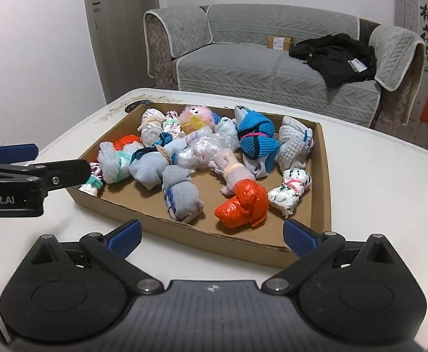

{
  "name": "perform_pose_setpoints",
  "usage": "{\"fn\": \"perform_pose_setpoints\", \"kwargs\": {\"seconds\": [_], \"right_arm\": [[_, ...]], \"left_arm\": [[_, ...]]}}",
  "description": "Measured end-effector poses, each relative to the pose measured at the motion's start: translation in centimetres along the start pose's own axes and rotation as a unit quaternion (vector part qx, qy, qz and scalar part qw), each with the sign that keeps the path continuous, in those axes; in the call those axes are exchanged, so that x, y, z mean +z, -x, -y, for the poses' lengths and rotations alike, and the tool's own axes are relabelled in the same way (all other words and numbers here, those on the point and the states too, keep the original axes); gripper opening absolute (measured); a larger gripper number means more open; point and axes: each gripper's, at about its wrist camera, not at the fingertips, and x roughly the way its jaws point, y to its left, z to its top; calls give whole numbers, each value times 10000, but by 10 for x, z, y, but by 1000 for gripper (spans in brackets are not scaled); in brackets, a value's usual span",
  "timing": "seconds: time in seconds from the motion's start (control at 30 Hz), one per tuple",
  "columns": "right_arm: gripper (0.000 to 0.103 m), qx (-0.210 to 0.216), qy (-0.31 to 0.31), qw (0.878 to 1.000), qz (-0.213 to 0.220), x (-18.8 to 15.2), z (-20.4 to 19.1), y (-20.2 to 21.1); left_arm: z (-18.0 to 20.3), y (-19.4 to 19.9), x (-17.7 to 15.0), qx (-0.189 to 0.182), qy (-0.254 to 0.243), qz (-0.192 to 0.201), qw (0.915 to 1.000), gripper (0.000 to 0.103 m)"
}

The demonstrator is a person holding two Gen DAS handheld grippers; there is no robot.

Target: Organize objects

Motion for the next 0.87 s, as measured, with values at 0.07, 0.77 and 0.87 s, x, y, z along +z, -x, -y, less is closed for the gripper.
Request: {"fn": "perform_pose_setpoints", "kwargs": {"seconds": [0.07, 0.77, 0.87], "right_arm": [[102, 8, -22, 10000, 12, 1, -1, 0], [102, 78, -46, 9999, 78, -2, -9, 2], [102, 87, -28, 9999, 81, -1, -10, 3]], "left_arm": [[-2, 2, 0, 15, 2, -11, 10000, 103], [-5, 21, 14, 142, -67, 359, 9992, 103], [-6, 23, 19, 162, -106, 439, 9988, 103]]}}
